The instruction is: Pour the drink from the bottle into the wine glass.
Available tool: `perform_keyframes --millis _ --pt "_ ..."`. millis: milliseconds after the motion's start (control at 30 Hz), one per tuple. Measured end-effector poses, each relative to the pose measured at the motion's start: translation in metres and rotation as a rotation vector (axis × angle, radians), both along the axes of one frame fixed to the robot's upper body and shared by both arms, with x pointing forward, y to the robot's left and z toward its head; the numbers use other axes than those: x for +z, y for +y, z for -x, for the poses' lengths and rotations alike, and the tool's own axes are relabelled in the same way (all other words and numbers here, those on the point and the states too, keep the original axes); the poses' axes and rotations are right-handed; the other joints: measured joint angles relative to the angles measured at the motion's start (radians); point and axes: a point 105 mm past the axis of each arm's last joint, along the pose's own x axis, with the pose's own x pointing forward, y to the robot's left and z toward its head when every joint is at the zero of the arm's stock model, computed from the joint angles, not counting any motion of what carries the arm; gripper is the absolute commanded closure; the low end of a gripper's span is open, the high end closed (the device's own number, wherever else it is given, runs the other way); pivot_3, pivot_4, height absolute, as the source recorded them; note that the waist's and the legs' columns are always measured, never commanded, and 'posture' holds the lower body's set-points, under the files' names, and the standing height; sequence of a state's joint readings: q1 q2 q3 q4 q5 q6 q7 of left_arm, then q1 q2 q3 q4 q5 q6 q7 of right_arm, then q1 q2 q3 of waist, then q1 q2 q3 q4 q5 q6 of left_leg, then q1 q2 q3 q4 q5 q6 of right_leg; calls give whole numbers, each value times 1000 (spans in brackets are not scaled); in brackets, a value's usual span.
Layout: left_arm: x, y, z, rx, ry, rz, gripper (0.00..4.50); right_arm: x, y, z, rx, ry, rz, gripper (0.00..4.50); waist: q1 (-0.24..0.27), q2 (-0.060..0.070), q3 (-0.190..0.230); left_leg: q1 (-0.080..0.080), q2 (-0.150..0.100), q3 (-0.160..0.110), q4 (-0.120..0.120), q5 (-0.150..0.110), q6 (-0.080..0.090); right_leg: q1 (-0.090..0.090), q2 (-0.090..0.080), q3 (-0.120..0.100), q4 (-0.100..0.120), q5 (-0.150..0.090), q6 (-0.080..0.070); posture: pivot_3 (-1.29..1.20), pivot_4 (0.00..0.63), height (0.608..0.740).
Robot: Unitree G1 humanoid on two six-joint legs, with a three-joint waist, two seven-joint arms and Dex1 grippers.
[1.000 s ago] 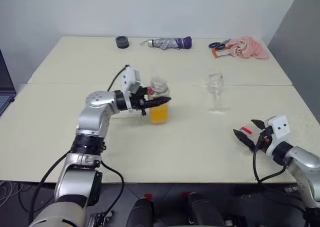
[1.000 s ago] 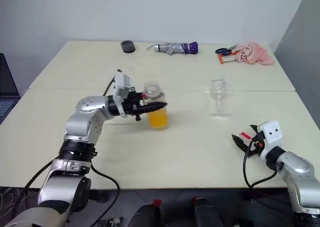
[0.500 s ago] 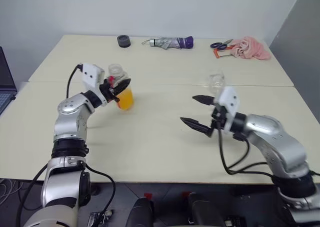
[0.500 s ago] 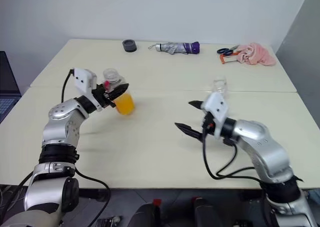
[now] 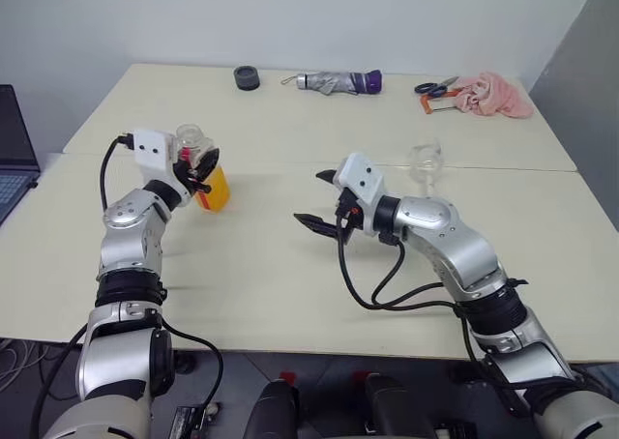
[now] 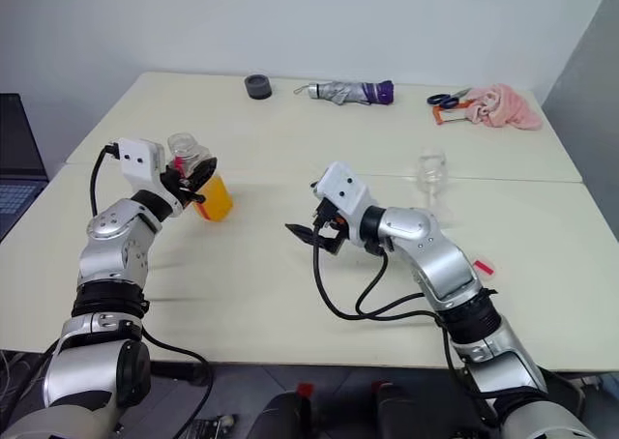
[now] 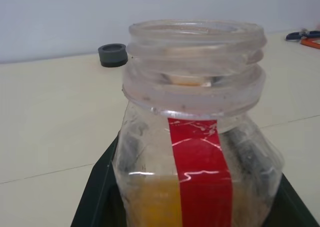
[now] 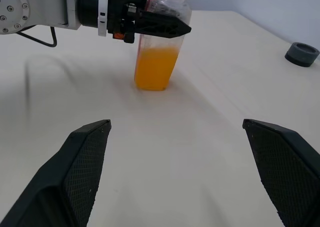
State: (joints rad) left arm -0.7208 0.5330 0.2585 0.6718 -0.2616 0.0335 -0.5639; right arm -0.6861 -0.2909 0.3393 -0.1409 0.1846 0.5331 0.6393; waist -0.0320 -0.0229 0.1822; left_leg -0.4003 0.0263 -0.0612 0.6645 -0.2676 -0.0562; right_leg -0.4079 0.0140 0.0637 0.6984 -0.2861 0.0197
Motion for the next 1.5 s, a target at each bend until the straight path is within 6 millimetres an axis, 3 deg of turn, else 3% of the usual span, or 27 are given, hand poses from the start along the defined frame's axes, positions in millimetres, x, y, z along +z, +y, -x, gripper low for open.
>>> perform_keyframes --millis 267,833,1200,1400,1500 --pt "-7 3 1 29 12 5 13 0 1 1 8 -5 5 0 0 0 0 0 0 0 0 0 0 0 1 0 1 0 0 0 150 740" --pt "-43 8 29 79 50 -96 13 -16 -12 18 16 30 41 0 0 0 0 0 1 -1 0 0 0 0 0 0 0 0 0 0 150 740" --pt "-51 21 63 168 38 -130 13 -34 -28 33 -22 85 58 0 0 0 0 1 2 -2 0 0 0 1 -1 0 0 0 0 0 150 740" --pt "-66 -6 112 -96 155 -123 13 -19 -76 20 -238 156 -92 0 -1 0 0 1 2 -1 -1 0 0 1 -2 1 -1 0 0 0 150 740" --pt "-66 -39 134 -347 243 -147 13 -7 -107 5 -400 193 -152 0 1 0 0 2 2 -2 -2 0 0 3 1 0 0 0 0 0 150 740"
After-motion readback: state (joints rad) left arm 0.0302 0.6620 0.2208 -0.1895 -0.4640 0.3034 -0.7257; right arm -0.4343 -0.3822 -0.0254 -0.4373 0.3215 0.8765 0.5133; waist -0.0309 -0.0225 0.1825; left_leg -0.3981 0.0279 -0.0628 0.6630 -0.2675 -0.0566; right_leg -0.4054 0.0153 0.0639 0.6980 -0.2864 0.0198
